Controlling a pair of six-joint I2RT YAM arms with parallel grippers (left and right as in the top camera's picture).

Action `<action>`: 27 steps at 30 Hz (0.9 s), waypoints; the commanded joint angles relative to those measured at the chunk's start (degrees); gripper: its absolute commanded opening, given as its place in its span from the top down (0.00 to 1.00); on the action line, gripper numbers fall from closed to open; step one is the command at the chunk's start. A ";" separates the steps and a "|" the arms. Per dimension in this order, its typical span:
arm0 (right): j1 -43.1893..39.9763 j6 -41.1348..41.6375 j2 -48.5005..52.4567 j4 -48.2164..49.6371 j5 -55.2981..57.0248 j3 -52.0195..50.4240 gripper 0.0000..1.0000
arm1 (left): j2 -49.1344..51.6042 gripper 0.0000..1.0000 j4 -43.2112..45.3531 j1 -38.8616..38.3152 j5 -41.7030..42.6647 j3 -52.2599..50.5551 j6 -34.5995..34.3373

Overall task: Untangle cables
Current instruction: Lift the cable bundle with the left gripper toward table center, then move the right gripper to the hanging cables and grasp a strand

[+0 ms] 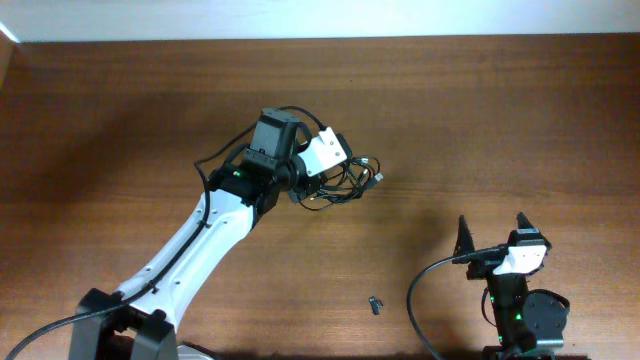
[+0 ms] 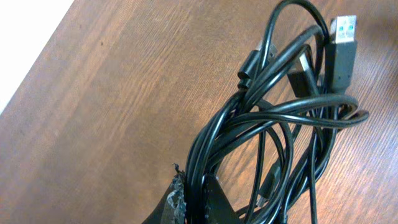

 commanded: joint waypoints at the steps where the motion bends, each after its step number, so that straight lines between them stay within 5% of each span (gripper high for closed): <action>1: 0.48 1.77 -0.22 0.17 -5.66 1.68 0.01 | -1.14 1.00 0.68 0.02 0.87 0.39 13.99; 7: 0.50 -0.63 5.44 -11.02 -6.69 15.52 0.01 | -1.14 1.00 0.94 0.00 0.92 0.39 13.94; 15: 0.50 -2.60 42.56 -14.03 -20.98 32.63 0.01 | -1.14 1.00 1.46 0.02 0.90 0.39 7.19; 21: 0.50 5.31 67.38 -0.55 -51.36 36.06 0.01 | -1.16 1.00 4.02 0.87 0.87 0.42 -1.27; 27: 0.50 8.72 73.72 5.97 -54.75 36.06 0.09 | -1.16 1.00 7.63 3.43 0.90 0.42 -14.75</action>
